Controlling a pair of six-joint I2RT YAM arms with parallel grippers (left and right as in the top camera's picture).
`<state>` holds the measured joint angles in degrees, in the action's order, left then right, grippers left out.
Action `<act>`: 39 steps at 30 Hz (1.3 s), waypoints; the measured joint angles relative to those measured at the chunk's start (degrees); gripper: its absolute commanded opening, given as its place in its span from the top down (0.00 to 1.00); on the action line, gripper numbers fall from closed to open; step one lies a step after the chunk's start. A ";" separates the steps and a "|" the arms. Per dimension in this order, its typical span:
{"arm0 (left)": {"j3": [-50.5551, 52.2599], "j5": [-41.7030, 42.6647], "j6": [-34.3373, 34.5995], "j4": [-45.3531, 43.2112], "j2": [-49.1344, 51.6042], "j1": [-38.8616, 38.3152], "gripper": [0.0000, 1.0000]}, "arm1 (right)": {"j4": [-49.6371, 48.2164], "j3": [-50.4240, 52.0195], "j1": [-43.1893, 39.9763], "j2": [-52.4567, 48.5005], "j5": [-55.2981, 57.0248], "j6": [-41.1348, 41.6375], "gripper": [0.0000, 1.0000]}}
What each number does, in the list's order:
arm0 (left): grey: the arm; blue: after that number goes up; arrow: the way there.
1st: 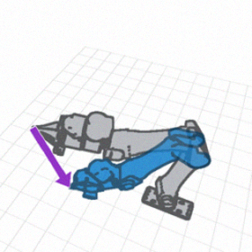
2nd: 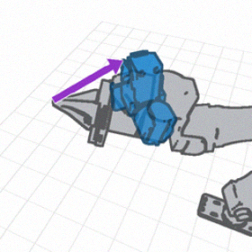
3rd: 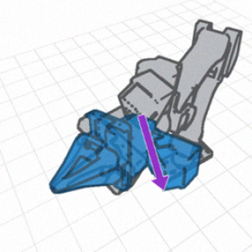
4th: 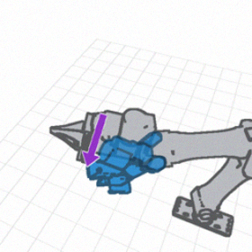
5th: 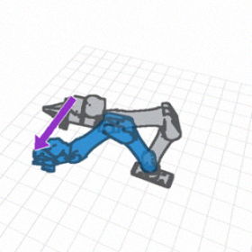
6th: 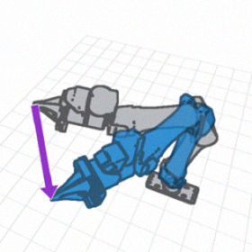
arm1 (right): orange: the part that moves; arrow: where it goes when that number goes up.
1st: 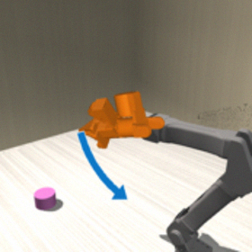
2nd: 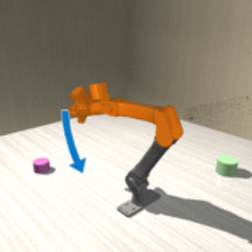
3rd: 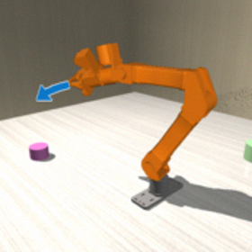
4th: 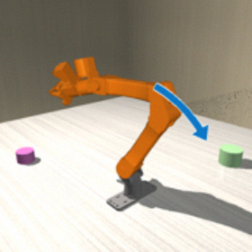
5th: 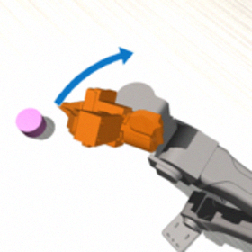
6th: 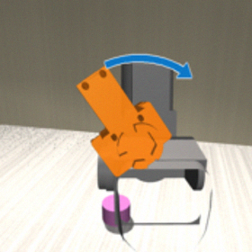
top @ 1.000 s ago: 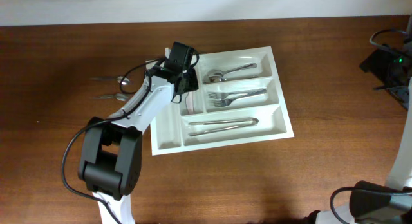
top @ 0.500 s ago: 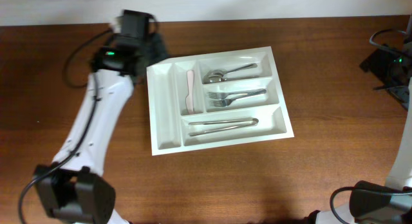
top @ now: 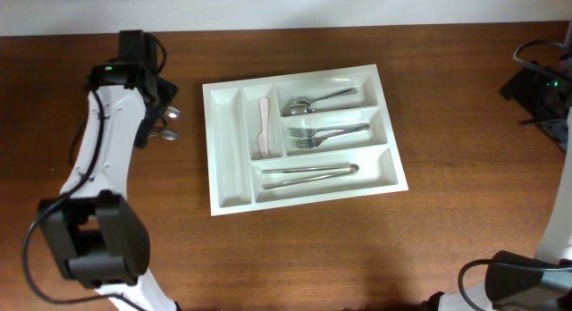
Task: Pack container
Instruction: 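Move the left gripper back over the lower metal spoon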
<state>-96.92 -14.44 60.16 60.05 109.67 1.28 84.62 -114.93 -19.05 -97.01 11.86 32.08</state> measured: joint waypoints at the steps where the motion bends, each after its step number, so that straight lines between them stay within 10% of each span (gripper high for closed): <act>1: 0.11 0.98 1.01 -0.35 0.83 -0.04 0.01 | 0.00 0.00 0.00 0.00 0.00 -0.02 0.01; 7: 0.31 8.96 3.85 -2.99 3.69 -0.09 0.01 | 0.00 0.00 0.00 -0.02 0.00 0.02 0.01; 16: 0.31 9.07 7.37 -8.48 5.53 -0.09 0.41 | 0.00 0.00 0.00 -0.02 0.00 0.02 0.01; 24: 0.35 7.30 17.22 -8.50 12.72 0.22 0.23 | 0.00 0.00 0.00 -0.02 0.00 0.02 0.01; 39: 0.35 5.99 20.74 -10.36 16.46 7.28 0.21 | 0.00 0.00 0.00 -0.02 0.00 0.00 0.01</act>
<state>-96.57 -8.45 80.90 49.69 126.13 8.56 84.62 -114.93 -19.05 -97.03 11.86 32.08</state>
